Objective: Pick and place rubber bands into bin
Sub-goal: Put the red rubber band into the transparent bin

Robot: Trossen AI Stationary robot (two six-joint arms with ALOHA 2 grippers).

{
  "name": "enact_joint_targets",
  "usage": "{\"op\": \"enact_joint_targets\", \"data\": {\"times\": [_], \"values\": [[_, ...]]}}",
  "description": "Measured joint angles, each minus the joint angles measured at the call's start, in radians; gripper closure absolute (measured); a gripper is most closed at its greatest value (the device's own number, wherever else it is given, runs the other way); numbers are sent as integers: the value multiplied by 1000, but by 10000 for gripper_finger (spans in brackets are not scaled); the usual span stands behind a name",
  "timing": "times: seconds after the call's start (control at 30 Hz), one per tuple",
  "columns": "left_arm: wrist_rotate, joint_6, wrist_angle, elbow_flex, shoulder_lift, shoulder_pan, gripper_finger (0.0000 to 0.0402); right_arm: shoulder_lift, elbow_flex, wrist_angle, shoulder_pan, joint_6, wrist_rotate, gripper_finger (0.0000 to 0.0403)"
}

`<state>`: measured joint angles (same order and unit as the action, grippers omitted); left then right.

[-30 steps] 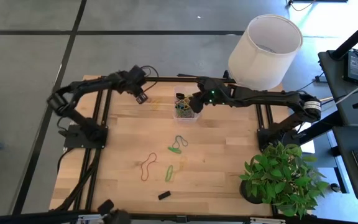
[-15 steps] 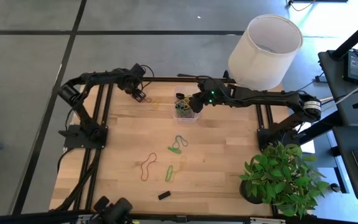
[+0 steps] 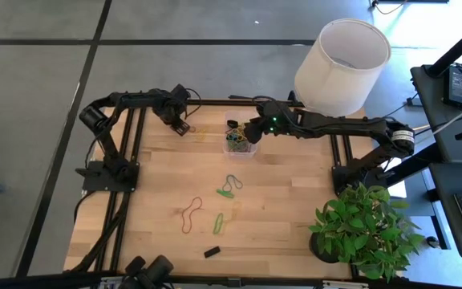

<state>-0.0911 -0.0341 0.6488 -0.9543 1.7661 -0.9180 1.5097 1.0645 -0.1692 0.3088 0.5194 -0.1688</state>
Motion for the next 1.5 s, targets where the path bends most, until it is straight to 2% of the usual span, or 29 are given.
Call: {"op": "enact_joint_targets", "data": {"times": [0.23, 0.4, 0.53, 0.63, 0.73, 0.93, 1.1, 1.3, 1.5], "values": [[-8, -33, 1, 7, -41, -1, 391, 0, 0, 0, 0, -4, 0, 254], [-3, -217, 73, 8, -95, 24, 398, 0, 0, -41, 0, -25, 2, 254], [-10, -240, 123, 8, -173, 78, 398, -2, 0, -153, -11, -11, 9, 254], [25, -245, 134, 7, -244, 130, 398, -3, 0, -239, -34, -103, 82, 258], [60, -228, 123, 7, -316, 192, 398, -3, -1, -321, -58, -175, 123, 281], [63, -143, 114, -6, -419, 347, 399, -11, -2, -389, -86, -324, 229, 350], [48, -59, 114, -108, -414, 490, 399, -86, -68, -395, -84, -399, 287, 396], [-64, -23, 110, -302, -326, 589, 399, -272, -225, -340, -84, -410, 297, 379], [-73, -30, 110, -537, -146, 584, 399, -437, -346, -308, -84, -336, 297, 380]]}}
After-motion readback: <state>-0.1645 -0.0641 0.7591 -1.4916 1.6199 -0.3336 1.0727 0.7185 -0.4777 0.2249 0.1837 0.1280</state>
